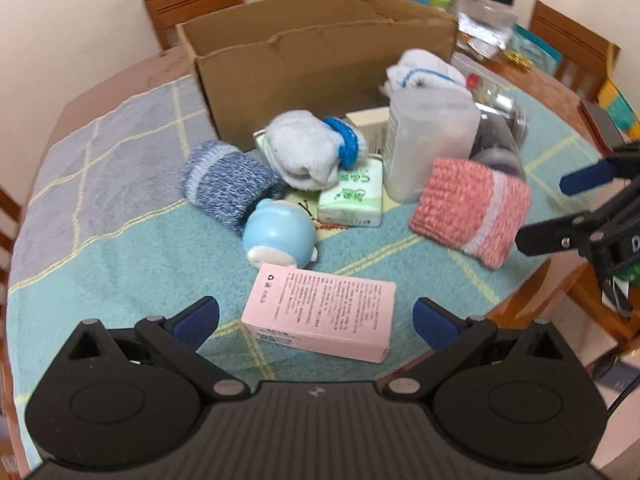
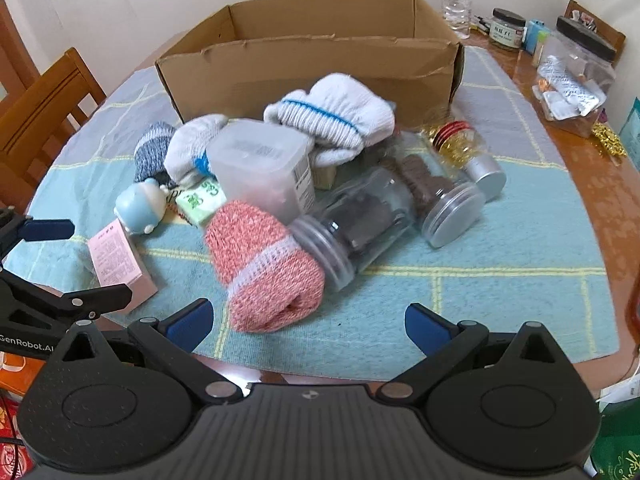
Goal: Organize objects
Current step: 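Close left gripper on pink medicine box while right gripper nears pink sock, then close right gripper on pink knit sock while left gripper holds pink box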
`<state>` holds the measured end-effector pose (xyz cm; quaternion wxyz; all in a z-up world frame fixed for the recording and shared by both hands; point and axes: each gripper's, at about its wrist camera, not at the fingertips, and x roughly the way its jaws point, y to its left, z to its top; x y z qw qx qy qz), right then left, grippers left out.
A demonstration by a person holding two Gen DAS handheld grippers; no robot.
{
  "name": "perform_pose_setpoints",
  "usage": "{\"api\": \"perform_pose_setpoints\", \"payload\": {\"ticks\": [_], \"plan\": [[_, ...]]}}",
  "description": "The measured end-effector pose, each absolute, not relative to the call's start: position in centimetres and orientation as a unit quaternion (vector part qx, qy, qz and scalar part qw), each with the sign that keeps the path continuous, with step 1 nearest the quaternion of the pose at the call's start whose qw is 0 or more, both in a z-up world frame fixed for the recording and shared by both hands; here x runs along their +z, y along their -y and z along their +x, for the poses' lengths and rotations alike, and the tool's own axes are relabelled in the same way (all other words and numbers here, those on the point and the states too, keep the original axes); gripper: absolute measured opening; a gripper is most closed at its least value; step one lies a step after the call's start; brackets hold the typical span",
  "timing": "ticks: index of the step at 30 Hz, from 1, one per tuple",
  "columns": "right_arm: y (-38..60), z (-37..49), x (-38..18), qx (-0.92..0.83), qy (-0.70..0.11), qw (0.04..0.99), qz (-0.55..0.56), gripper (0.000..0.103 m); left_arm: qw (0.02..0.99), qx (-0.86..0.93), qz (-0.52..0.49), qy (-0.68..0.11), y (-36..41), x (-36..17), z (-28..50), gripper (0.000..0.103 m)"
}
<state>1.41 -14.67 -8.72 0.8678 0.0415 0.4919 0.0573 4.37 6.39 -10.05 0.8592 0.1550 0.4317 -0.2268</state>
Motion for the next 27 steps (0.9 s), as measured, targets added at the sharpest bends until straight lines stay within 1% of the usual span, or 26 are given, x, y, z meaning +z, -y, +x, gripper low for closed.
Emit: {"api": "perform_pose_setpoints", "payload": {"ticks": [5, 9, 12, 14, 18, 27], "plan": [[14.3, 1.6, -9.5, 0.051, -0.498, 0.865, 0.044, 0.103, 0.847, -0.257, 0.166, -0.435, -6.4, -11.3, 5.2, 0.102], [14.2, 1.6, -9.8, 0.044, -0.500, 0.864, 0.049, 0.103, 0.841, -0.270, 0.168, -0.437, -6.6, -11.8, 5.6, 0.099], [14.0, 1.6, -9.9, 0.039, -0.500, 0.864, 0.046, 0.103, 0.836, -0.279, 0.158, -0.446, -6.9, -12.0, 5.8, 0.086], [13.9, 1.6, -10.0, 0.037, -0.502, 0.863, 0.047, 0.103, 0.835, -0.287, 0.145, -0.446, -7.2, -11.9, 5.9, 0.083], [13.4, 1.7, -10.1, 0.038, -0.501, 0.863, 0.051, 0.103, 0.843, -0.270, 0.156, -0.439, -7.7, -11.7, 5.9, 0.083], [11.1, 2.7, -10.3, 0.063, -0.498, 0.863, 0.052, 0.103, 0.848, -0.247, 0.142, -0.448, -10.6, -11.5, 6.3, 0.083]]}}
